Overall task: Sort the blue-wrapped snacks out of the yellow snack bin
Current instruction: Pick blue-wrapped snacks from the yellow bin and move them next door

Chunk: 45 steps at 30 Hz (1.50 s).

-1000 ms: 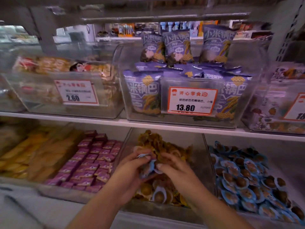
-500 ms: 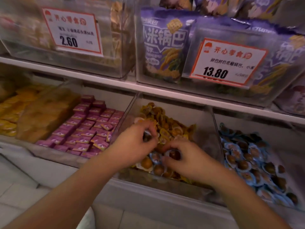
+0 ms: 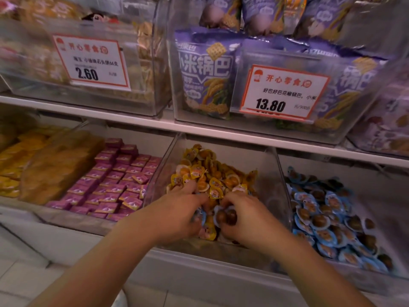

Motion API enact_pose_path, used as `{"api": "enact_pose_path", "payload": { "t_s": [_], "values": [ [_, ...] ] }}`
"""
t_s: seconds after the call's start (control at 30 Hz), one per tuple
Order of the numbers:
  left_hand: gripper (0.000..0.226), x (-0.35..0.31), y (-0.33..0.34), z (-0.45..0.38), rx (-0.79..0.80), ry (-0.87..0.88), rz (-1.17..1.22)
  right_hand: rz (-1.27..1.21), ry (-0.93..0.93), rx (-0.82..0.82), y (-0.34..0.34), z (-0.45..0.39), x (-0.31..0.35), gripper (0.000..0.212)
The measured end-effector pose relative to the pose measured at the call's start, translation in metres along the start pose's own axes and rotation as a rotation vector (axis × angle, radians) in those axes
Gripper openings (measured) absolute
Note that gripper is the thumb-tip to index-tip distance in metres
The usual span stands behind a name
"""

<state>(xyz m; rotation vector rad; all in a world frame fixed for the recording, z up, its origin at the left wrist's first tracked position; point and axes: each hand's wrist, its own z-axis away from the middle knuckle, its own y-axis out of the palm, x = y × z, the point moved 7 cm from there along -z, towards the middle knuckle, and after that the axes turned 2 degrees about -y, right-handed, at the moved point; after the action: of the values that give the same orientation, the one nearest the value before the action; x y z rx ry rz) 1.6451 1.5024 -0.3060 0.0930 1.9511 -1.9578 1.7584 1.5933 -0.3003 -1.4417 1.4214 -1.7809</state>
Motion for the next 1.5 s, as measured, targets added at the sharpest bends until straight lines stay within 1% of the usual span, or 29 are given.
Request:
{"api": "enact_pose_path", "payload": {
  "t_s": [0.03,0.1,0.17,0.2,0.27,0.3,0.33,0.4,0.43,0.47,0.53,0.6,0.63,0.73,0.83,0.93,1.0,1.03,1.1,1.13,1.17,1.2,1.23,1.27,1.33,1.37,1.4,1.43,1.5],
  "values": [
    [0.032,0.0,-0.002,-0.001,-0.035,0.0,0.029,-0.041,0.034,-0.032,-0.002,0.0,-0.004,0.022],
    [0.027,0.003,-0.011,-0.001,-0.155,-0.02,0.145,-0.194,0.12,-0.111,-0.008,-0.001,-0.011,0.018],
    [0.025,0.006,-0.022,-0.001,-0.269,-0.068,0.373,-0.406,0.217,-0.157,-0.009,-0.001,-0.017,0.017],
    [0.022,0.006,-0.028,0.0,-0.328,-0.083,0.542,-0.573,0.265,-0.16,-0.009,0.0,-0.017,0.017],
    [0.019,0.005,-0.039,0.003,-0.497,-0.099,0.889,-0.975,0.367,-0.193,-0.007,0.001,-0.02,0.016],
    [0.018,0.006,-0.042,0.005,-0.58,-0.112,1.018,-1.158,0.416,-0.198,-0.005,0.002,-0.018,0.017],
    [0.017,0.006,-0.043,0.006,-0.65,-0.131,1.083,-1.315,0.458,-0.165,-0.001,0.003,-0.012,0.02],
    [0.017,-0.001,-0.04,0.008,-0.743,-0.165,1.04,-1.598,0.474,0.016,0.008,0.005,0.011,0.033],
    [0.02,-0.007,-0.037,0.008,-0.767,-0.169,0.982,-1.72,0.444,0.117,0.011,0.005,0.023,0.041],
    [0.021,-0.014,-0.034,0.008,-0.781,-0.153,0.922,-1.807,0.403,0.18,0.01,0.005,0.032,0.047],
    [0.021,-0.035,-0.03,0.007,-0.771,-0.076,0.795,-1.88,0.352,0.18,0.006,0.005,0.04,0.051],
    [0.038,-0.053,-0.024,0.003,-0.671,0.005,0.738,-1.911,0.368,0.094,0.0,0.005,0.038,0.046],
    [0.05,-0.059,-0.02,0.001,-0.614,0.038,0.728,-1.877,0.402,0.019,-0.001,0.007,0.031,0.041],
    [0.083,-0.074,-0.017,-0.002,-0.536,0.142,0.663,-1.641,0.45,-0.157,-0.01,0.016,0.006,0.044],
    [0.095,-0.094,-0.02,-0.004,-0.565,0.251,0.543,-1.491,0.385,-0.202,-0.027,0.03,-0.002,0.017],
    [0.097,-0.111,-0.019,-0.008,-0.507,0.293,0.59,-1.375,0.327,-0.308,-0.047,0.045,-0.014,0.012],
    [0.092,-0.121,-0.018,-0.009,-0.436,0.351,0.671,-1.293,0.296,-0.401,-0.062,0.055,-0.026,0.013],
    [0.085,-0.122,-0.021,-0.009,-0.429,0.378,0.691,-1.242,0.289,-0.458,-0.071,0.06,-0.036,0.014],
    [0.068,-0.113,-0.028,-0.012,-0.508,0.376,0.66,-1.177,0.309,-0.554,-0.09,0.073,-0.061,0.014],
    [0.057,-0.104,-0.032,-0.016,-0.559,0.324,0.635,-1.126,0.323,-0.59,-0.1,0.08,-0.075,0.012],
    [0.045,-0.092,-0.034,-0.022,-0.591,0.253,0.617,-1.007,0.333,-0.622,-0.11,0.087,-0.091,0.008],
    [0.034,-0.081,-0.033,-0.029,-0.596,0.19,0.598,-0.837,0.356,-0.625,-0.12,0.094,-0.107,0.002],
    [0.028,-0.072,-0.031,-0.036,-0.576,0.14,0.567,-0.637,0.386,-0.593,-0.126,0.099,-0.122,0.008],
    [0.028,-0.064,-0.026,-0.043,-0.541,0.1,0.525,-0.461,0.436,-0.526,-0.127,0.103,-0.135,0.012],
    [0.022,-0.056,-0.015,-0.054,-0.445,0.071,0.436,-0.184,0.533,-0.411,-0.122,0.11,-0.157,0.012],
    [0.021,-0.058,-0.01,-0.057,-0.395,0.089,0.387,-0.103,0.545,-0.405,-0.12,0.112,-0.162,0.013],
    [0.027,-0.063,-0.004,-0.06,-0.34,0.122,0.336,-0.083,0.525,-0.441,-0.118,0.113,-0.163,0.015],
    [0.037,-0.07,0.003,-0.063,-0.275,0.165,0.273,-0.115,0.478,-0.49,-0.117,0.112,-0.158,0.016],
    [0.065,-0.084,0.025,-0.069,-0.121,0.216,0.079,-0.267,0.36,-0.563,-0.109,0.104,-0.14,0.011]
  ]
}}
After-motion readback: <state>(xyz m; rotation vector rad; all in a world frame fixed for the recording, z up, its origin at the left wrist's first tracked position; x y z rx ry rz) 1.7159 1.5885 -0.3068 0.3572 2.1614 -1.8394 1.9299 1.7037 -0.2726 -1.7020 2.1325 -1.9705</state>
